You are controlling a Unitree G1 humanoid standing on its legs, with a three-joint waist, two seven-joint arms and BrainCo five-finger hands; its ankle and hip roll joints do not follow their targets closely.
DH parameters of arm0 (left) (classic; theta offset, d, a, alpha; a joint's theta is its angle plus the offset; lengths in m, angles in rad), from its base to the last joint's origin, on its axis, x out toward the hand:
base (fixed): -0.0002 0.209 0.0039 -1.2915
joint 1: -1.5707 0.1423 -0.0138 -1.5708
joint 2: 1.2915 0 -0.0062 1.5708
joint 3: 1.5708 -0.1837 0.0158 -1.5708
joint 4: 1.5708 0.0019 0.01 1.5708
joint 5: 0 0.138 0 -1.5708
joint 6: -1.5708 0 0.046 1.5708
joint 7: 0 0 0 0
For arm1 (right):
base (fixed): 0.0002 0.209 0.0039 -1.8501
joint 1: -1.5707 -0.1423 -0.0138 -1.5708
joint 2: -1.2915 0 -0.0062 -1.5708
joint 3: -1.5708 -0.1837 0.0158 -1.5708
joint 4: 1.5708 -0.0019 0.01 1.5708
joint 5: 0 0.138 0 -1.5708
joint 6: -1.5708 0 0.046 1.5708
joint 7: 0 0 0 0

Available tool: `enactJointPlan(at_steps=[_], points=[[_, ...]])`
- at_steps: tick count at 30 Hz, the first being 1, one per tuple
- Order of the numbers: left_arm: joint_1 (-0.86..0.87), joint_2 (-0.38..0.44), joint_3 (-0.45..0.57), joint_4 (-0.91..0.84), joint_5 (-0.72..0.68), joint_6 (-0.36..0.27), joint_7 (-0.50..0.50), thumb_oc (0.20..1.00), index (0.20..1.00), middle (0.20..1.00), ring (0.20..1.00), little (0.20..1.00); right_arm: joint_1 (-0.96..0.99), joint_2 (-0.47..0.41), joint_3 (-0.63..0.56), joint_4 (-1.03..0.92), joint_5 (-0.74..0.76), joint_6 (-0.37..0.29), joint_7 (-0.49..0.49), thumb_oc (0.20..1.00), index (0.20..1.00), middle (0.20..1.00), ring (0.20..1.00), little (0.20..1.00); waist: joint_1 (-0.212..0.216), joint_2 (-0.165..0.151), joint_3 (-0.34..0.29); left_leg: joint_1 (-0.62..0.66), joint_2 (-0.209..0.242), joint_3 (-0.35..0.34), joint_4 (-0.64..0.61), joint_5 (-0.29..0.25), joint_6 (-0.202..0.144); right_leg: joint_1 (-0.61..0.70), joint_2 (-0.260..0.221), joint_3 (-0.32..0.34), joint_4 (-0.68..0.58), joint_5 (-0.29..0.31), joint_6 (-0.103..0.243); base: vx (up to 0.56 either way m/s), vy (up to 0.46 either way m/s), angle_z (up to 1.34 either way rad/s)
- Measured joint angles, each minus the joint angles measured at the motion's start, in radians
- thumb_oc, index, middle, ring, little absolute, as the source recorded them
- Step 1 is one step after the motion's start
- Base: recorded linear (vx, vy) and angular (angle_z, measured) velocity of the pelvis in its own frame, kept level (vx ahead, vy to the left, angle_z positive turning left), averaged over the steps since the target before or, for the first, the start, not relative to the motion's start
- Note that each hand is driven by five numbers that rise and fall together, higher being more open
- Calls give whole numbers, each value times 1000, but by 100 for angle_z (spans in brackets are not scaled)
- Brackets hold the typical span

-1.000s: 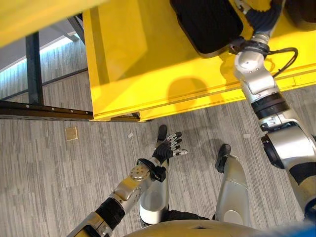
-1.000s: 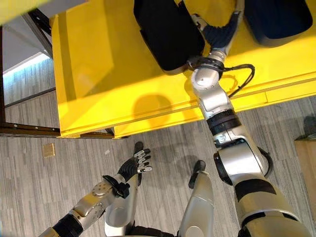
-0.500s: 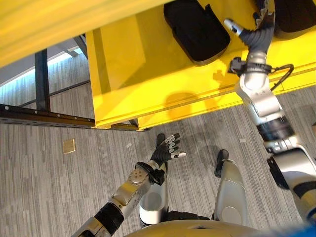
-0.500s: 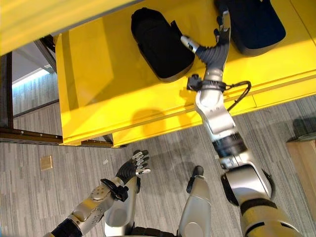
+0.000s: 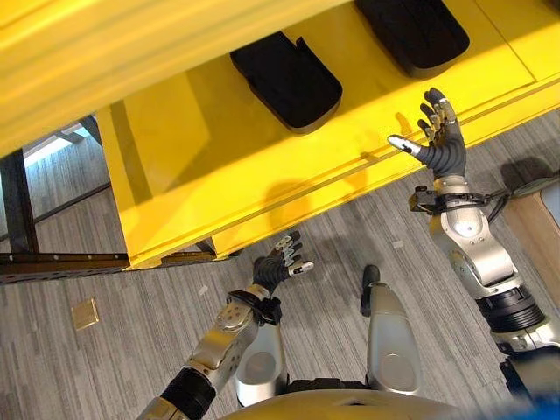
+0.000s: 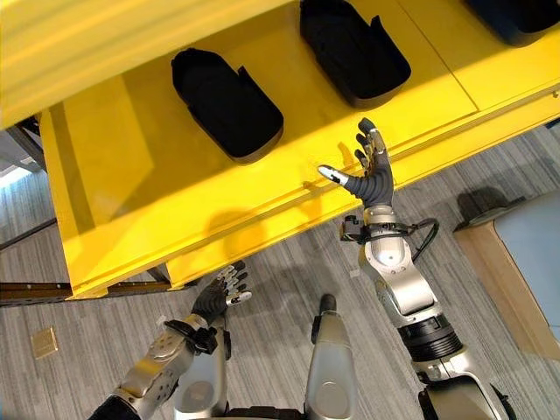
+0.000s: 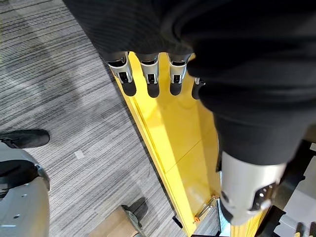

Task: Move parts from the plastic box to the shelf.

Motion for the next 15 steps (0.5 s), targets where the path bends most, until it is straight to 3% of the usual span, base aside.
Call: enactJointPlan(at_steps=[6, 15], points=[[15, 5, 15, 0, 1, 8, 14, 1000, 1000, 1000, 1000, 1000, -39, -51, 0, 64, 4, 4, 36, 1000, 1000, 1000, 1000, 1000, -3, -6, -7, 13, 18, 16, -8, 4, 6, -2, 19, 5, 3, -1, -6, 5, -49, -9], [12, 30, 14, -5, 30, 63, -34, 1000, 1000, 1000, 1000, 1000, -282, -57, 12, 137, -49, 4, 110, 1000, 1000, 1000, 1000, 1000, 91, 5, -14, -32, 14, -15, -5, 20, 10, -42, 15, -17, 39, -18, -22, -16, -39, 9]])
